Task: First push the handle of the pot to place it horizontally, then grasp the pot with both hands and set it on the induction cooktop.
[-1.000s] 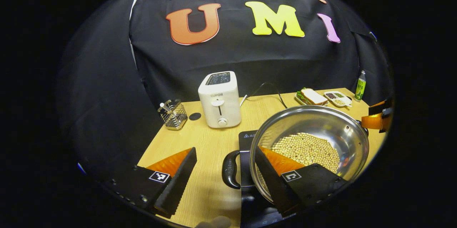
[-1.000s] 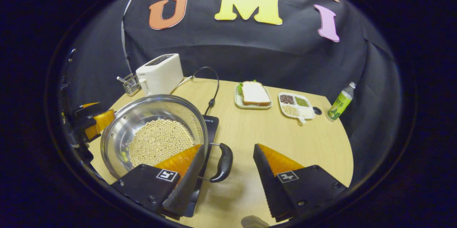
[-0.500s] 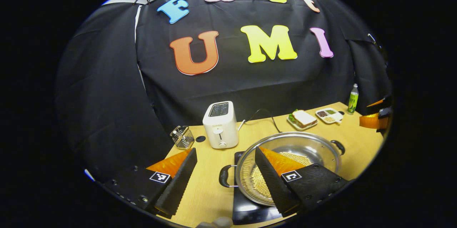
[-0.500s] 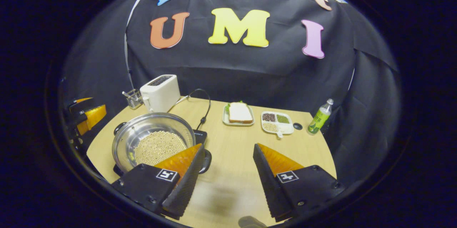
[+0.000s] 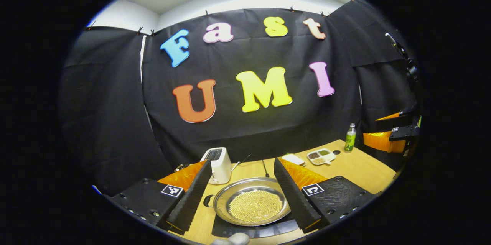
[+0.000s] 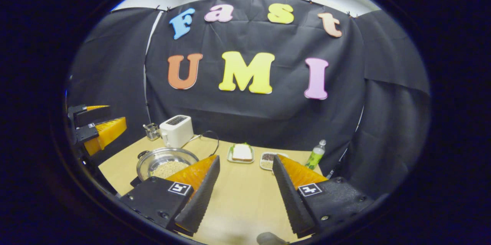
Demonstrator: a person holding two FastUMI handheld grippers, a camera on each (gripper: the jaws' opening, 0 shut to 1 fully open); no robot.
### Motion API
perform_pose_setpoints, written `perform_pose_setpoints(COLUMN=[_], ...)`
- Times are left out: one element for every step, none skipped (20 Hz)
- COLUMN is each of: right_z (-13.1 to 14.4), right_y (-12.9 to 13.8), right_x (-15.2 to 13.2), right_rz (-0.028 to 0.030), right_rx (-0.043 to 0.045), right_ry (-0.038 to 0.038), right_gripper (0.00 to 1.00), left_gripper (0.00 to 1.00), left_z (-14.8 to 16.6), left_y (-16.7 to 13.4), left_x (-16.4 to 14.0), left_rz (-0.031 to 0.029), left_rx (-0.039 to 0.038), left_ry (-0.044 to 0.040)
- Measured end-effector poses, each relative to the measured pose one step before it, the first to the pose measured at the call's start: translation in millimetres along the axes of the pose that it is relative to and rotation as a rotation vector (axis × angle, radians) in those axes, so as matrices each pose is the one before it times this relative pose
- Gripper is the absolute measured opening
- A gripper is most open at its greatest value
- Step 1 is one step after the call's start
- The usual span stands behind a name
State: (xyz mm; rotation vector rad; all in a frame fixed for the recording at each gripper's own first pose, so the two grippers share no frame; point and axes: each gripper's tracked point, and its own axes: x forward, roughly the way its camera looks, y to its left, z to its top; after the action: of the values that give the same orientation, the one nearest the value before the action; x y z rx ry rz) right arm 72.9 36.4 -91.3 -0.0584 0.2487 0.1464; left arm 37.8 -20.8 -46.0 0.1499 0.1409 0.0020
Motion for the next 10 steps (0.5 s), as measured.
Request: perform_pose_setpoints(right_z=[9.49, 9.85, 7.55, 5.37, 4.34, 3.95, 4.49, 3.71, 1.5, 1.32], right_y=[-11.52, -9.53, -9.53, -11.05, -13.87, -12.07, -10.55, -10.08, -12.93, -8.77], right_x=[-10.14, -7.63, -10.72, -5.52, -7.15, -5.7, -5.36, -3.73, -3.72, -3.44], right_rz=[-0.00239, -0.00249, -0.00213, -0.00683, -0.01112, -0.00818, -0.00827, -0.01073, -0.01478, -0.01048], right_rx=[-0.00776, 0.00376, 0.00808, 0.00939, 0.00995, 0.00718, 0.00949, 0.00255, 0.0023, 0.00678], right_ry=[-0.02324, -0.02209, -0.01596, -0.01337, -0.00924, -0.00834, -0.01174, -0.00783, -0.00509, -0.00358], right_gripper=[0.91, 1.0, 1.0, 1.0, 1.0, 1.0, 1.0, 1.0, 1.0, 1.0], left_gripper=[0.96, 0.96, 0.96, 0.96, 0.96, 0.96, 0.96, 0.96, 0.96, 0.96], left_z=[12.18, 9.8, 9.81, 8.54, 10.25, 9.58, 8.74, 6.99, 6.14, 3.56], left_y=[-14.43, -14.3, -13.82, -12.57, -9.46, -9.19, -9.11, -7.43, -7.39, -5.58], left_x=[-6.36, -3.46, -4.85, -3.55, -4.02, -2.64, -5.01, -1.07, -0.78, -0.32], left_rz=[-0.00849, -0.006, -0.00447, -0.00168, 0.00102, -0.00045, -0.00267, -0.00249, -0.00122, -0.00102], left_rx=[-0.00346, -0.01039, -0.01543, -0.01704, -0.01201, -0.00929, -0.01049, -0.01116, -0.01281, -0.0105], left_ry=[-0.01912, -0.01397, -0.00771, -0.00638, -0.01129, -0.0141, -0.01274, -0.01011, -0.00567, -0.00706])
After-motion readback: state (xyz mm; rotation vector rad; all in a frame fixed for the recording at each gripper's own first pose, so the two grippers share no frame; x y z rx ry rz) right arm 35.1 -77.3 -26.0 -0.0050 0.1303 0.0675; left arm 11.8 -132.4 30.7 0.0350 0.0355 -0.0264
